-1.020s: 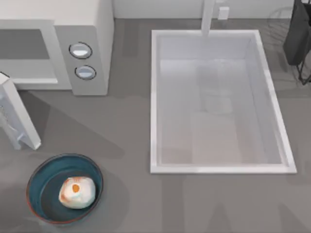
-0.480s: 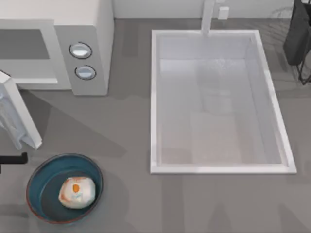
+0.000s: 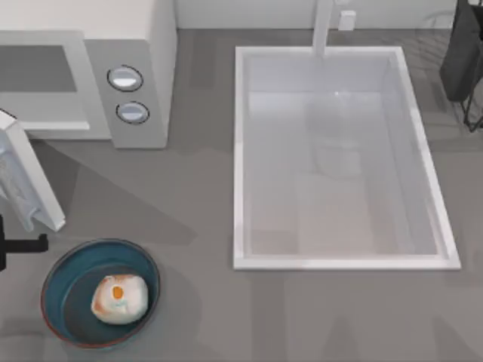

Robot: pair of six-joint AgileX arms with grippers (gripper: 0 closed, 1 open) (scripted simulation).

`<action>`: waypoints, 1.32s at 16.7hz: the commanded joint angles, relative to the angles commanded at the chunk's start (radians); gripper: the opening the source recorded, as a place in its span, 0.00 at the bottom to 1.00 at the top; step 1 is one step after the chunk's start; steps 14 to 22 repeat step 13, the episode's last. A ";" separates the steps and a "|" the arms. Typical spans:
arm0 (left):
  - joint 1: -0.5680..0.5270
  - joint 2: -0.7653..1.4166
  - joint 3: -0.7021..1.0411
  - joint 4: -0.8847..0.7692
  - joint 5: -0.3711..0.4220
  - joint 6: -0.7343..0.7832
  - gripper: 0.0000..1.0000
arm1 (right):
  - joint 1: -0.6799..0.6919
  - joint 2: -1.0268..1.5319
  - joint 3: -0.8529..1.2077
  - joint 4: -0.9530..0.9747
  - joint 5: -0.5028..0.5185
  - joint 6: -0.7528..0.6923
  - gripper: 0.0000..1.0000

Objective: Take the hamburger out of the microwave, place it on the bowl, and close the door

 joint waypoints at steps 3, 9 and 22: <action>-0.008 0.103 0.068 0.044 -0.004 -0.004 0.00 | 0.000 0.000 0.000 0.000 0.000 0.000 1.00; -0.032 0.433 0.244 0.168 -0.019 -0.017 0.00 | 0.000 0.000 0.000 0.000 0.000 0.000 1.00; -0.038 0.492 0.288 0.199 -0.023 -0.021 0.00 | 0.000 0.000 0.000 0.000 0.000 0.000 1.00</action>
